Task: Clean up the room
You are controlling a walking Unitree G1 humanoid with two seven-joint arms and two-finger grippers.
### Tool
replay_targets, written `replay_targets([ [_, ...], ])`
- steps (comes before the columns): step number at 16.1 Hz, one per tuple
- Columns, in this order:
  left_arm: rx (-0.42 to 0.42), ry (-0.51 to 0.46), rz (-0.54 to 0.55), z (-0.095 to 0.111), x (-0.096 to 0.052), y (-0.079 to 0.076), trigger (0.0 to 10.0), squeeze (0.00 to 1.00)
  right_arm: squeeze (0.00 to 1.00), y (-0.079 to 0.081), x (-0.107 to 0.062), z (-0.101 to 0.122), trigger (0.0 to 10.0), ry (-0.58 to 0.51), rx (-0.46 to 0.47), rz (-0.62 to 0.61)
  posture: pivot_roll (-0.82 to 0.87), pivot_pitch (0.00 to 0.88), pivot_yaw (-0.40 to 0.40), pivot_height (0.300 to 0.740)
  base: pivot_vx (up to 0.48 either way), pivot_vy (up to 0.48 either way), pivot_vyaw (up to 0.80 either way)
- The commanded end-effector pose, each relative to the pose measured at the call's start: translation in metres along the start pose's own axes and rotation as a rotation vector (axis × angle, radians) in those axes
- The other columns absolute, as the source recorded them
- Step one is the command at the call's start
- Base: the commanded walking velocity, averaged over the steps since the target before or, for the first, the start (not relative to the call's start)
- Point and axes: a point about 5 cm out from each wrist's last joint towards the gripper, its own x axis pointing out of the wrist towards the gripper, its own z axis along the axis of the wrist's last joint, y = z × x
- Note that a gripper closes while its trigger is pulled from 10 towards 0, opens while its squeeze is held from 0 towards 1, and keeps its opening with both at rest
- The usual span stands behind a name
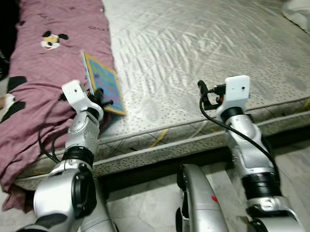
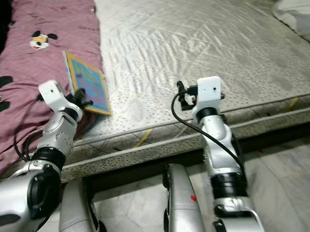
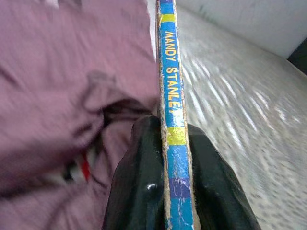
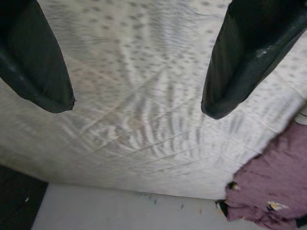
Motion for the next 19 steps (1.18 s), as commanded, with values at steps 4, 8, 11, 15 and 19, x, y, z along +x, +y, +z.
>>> replay_targets([
  [4, 0.254, -0.2, -0.059, 0.015, -0.02, -0.004, 0.0, 0.0, 0.0, 0.037, 0.012, -0.009, 10.0, 0.045, 0.252, 0.078, 0.03, 0.0, 0.011, 0.51, 0.0, 0.0, 0.0],
  [8, 0.369, -0.274, -0.069, 0.021, -0.037, -0.003, 0.0, 0.0, 0.0, 0.046, 0.018, -0.007, 10.0, 0.024, 0.346, 0.116, 0.06, 0.0, 0.013, 0.51, 0.0, 0.0, 0.0],
  [11, 0.373, -0.277, -0.056, 0.019, -0.047, -0.006, 0.0, 0.0, 0.0, 0.052, 0.02, -0.005, 10.0, 0.007, 0.394, 0.122, 0.05, 0.0, 0.022, 0.525, 0.0, 0.0, 0.0],
  [15, 0.405, -0.245, -0.053, 0.012, -0.054, -0.008, 0.0, 0.0, 0.0, 0.061, 0.014, -0.009, 10.0, 0.002, 0.386, 0.148, 0.03, 0.0, 0.032, 0.565, 0.0, 0.0, 0.0],
  [19, 0.468, -0.273, -0.006, 0.02, -0.046, -0.017, 10.0, 0.0, 0.0, 0.057, 0.015, -0.008, 10.0, -0.009, 0.365, 0.135, 0.03, 0.0, 0.03, 0.61, 0.0, 0.0, 0.0],
])
